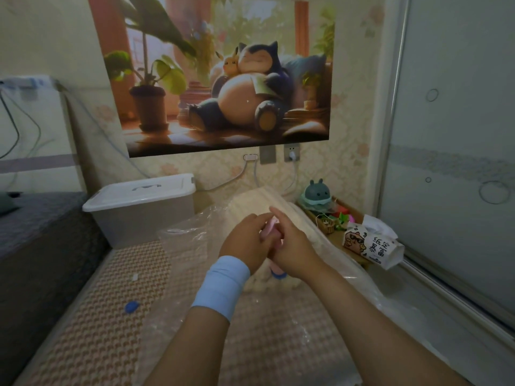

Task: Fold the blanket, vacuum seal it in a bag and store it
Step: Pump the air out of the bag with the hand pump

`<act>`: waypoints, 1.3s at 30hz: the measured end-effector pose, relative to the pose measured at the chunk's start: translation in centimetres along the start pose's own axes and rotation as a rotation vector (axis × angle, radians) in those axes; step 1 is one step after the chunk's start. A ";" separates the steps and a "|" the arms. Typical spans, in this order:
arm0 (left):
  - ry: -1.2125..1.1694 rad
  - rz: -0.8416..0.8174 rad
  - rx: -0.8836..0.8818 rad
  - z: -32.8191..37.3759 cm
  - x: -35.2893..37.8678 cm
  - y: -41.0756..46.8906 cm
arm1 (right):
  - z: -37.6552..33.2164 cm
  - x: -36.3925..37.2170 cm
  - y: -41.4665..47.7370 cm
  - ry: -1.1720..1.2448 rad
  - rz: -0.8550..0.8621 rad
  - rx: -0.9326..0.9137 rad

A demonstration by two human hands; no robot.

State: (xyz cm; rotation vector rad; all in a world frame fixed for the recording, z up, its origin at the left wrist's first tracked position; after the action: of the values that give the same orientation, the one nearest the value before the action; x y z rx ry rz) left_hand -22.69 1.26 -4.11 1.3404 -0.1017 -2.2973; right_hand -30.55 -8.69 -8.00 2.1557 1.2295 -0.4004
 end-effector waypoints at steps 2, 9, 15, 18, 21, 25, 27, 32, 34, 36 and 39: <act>0.072 -0.016 -0.064 0.1 -0.3 0.0 | 0.0 0.4 0.4 -0.006 -0.001 0.011; 0.292 0.582 0.066 4.5 -9.0 -2.3 | 1.0 0.7 1.6 -0.010 -0.073 0.056; 0.280 0.470 0.031 1.2 -6.4 -1.6 | 1.1 1.5 2.2 -0.052 -0.095 0.071; 0.324 0.104 -0.132 -0.5 -2.6 -1.1 | 1.0 2.2 2.2 -0.055 -0.095 0.057; 0.376 0.301 -0.083 1.7 -4.5 -1.5 | 1.2 1.9 2.0 -0.054 -0.060 0.058; 0.384 0.818 0.236 4.2 -9.1 -3.3 | 1.4 1.2 1.8 -0.037 -0.053 0.077; 0.393 0.809 0.268 4.0 -9.1 -3.0 | 1.6 1.1 1.8 -0.042 -0.060 0.089; 0.224 0.260 -0.037 -0.4 -3.0 -1.4 | 1.4 1.7 1.7 -0.069 -0.081 0.089; 0.291 0.158 -0.099 -0.7 -1.7 -1.3 | 1.1 1.8 1.5 -0.068 -0.071 0.082; 0.370 0.365 0.032 1.1 -2.9 -1.7 | 1.2 1.6 1.4 -0.055 -0.047 0.089; 0.405 0.759 0.252 3.9 -6.7 -3.0 | 1.5 1.0 1.5 -0.025 -0.043 0.099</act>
State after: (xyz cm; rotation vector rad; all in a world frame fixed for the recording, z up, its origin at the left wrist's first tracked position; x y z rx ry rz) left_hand -24.29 6.14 2.43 1.5202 -0.6581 -1.3929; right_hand -28.70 -9.60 -9.16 2.2027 1.2684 -0.5148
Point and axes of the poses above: each hand's wrist, its own y-axis towards the middle knuckle, its own x-axis out of the palm, z = x × y, the point moved 3 cm from there along y, towards the middle knuckle, and after that the axes turned 14 degrees about -z, right-handed, at the moved point
